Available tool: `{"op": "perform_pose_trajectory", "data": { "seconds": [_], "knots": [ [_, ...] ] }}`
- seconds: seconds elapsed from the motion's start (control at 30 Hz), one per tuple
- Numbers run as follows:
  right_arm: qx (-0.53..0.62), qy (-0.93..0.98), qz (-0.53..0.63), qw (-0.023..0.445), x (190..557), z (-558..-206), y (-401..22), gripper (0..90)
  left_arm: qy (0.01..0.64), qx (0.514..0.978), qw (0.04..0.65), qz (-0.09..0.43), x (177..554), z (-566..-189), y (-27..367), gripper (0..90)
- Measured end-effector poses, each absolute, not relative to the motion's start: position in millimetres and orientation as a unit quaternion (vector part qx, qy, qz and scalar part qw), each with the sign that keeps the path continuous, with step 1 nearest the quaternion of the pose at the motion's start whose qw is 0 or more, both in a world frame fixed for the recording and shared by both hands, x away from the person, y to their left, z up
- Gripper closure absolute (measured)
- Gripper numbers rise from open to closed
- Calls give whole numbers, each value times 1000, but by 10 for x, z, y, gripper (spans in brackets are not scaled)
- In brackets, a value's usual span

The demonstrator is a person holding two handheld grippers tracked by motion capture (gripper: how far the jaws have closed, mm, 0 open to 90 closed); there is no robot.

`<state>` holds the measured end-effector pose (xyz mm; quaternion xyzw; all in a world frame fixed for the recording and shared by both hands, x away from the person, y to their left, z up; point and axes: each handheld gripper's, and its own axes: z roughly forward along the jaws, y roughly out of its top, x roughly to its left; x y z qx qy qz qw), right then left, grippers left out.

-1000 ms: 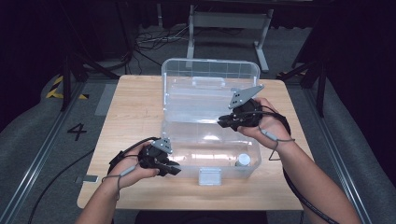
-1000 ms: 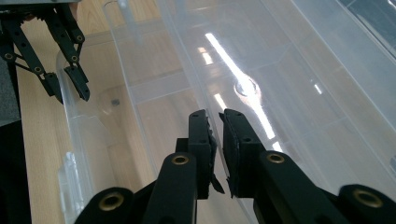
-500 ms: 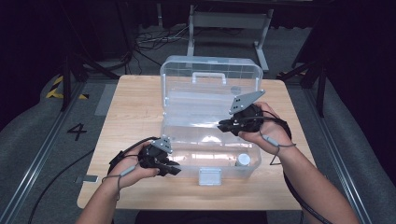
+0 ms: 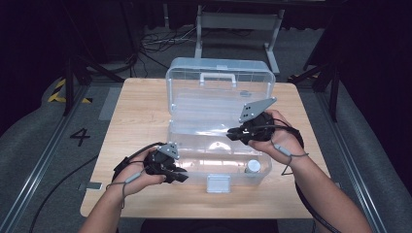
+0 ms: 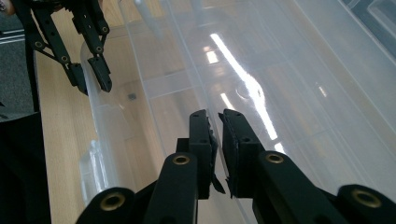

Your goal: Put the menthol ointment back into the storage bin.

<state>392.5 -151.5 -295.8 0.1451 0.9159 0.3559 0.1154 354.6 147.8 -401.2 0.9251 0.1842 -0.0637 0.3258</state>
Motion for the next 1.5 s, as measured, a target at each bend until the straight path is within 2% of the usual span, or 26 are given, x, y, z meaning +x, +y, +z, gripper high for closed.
{"op": "perform_pose_trajectory", "data": {
  "seconds": [1.03,1.33,1.5],
  "knots": [
    [137,916,363,99,3796,-3051,-1526,834,190,921,335,-66,3549,-3974,1515,734],
    [134,915,367,98,3763,-3082,-1523,833,192,914,352,-66,3523,-3853,1592,751],
    [135,912,373,101,3750,-3095,-1536,837,199,906,371,-52,3499,-3715,1705,799]
  ]
}}
